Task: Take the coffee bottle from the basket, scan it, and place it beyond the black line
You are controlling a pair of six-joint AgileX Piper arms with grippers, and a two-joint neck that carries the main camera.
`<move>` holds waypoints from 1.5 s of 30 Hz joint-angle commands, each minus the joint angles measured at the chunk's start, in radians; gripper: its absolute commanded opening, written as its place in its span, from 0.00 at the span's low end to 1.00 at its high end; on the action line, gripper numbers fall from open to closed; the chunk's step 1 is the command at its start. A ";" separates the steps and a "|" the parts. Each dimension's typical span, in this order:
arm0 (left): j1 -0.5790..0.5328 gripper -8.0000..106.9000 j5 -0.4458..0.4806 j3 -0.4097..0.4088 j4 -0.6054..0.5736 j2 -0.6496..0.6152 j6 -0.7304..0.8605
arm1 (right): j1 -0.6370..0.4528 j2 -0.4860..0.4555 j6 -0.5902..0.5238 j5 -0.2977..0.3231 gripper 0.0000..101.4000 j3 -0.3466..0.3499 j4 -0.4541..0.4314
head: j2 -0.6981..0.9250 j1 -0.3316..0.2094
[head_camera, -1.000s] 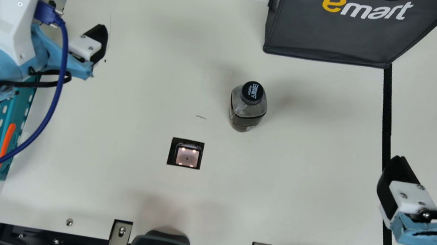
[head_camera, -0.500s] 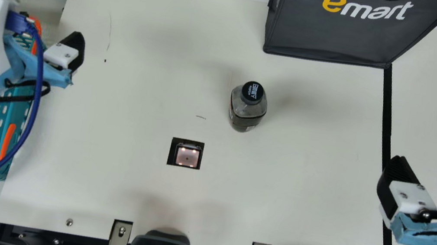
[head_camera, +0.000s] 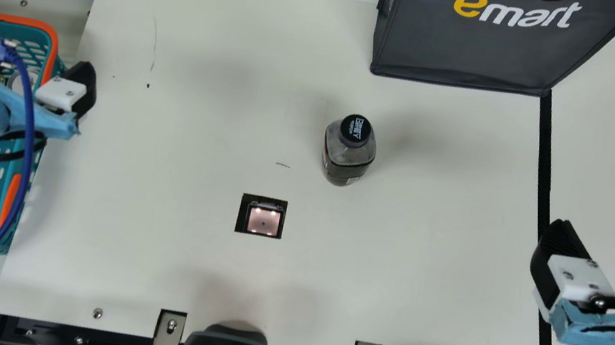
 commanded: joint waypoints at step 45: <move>0.058 0.85 0.087 0.119 -0.011 -0.156 0.069 | 0.000 0.000 0.000 0.000 0.90 0.000 0.000 | 0.003 -0.027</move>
